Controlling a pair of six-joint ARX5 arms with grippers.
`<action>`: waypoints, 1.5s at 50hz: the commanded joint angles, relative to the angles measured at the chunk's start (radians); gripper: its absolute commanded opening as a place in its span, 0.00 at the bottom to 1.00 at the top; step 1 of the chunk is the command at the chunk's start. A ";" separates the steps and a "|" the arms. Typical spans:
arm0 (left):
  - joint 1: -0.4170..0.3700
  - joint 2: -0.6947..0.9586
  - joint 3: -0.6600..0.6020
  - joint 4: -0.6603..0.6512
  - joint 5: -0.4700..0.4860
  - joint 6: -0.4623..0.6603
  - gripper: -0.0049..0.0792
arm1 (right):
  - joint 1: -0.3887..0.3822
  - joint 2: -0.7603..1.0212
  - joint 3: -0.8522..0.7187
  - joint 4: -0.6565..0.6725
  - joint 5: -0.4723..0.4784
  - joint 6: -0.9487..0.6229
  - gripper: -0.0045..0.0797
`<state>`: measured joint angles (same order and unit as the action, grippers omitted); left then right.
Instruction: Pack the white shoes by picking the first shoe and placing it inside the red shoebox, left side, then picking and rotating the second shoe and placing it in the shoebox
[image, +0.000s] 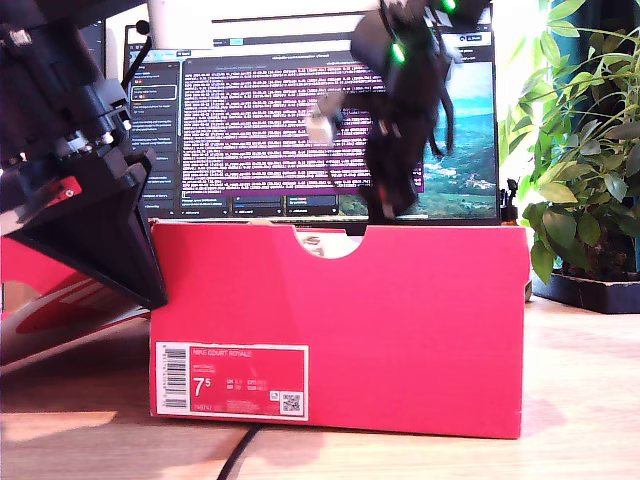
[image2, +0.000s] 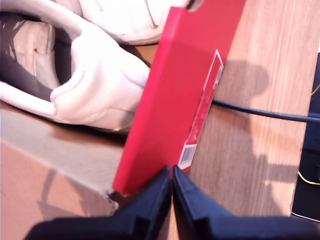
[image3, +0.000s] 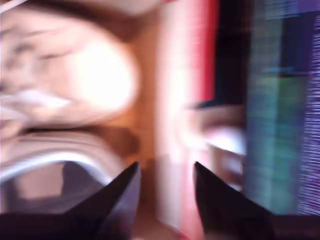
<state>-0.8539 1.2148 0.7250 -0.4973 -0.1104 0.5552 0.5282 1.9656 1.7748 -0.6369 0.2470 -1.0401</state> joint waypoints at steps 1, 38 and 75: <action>0.001 0.003 0.005 0.011 0.000 0.000 0.04 | 0.021 -0.011 0.051 -0.039 0.020 0.071 0.24; -0.012 -0.066 0.005 -0.065 0.005 -0.123 0.04 | 0.024 -0.021 0.291 -0.480 -0.119 0.746 0.04; -0.016 -0.406 0.005 -0.185 0.093 -0.279 0.04 | -0.052 -0.050 0.284 -0.544 -0.145 0.837 0.04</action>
<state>-0.8707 0.8211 0.7254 -0.6968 -0.0223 0.2855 0.4866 1.9652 2.0628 -1.1824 0.1036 -0.2127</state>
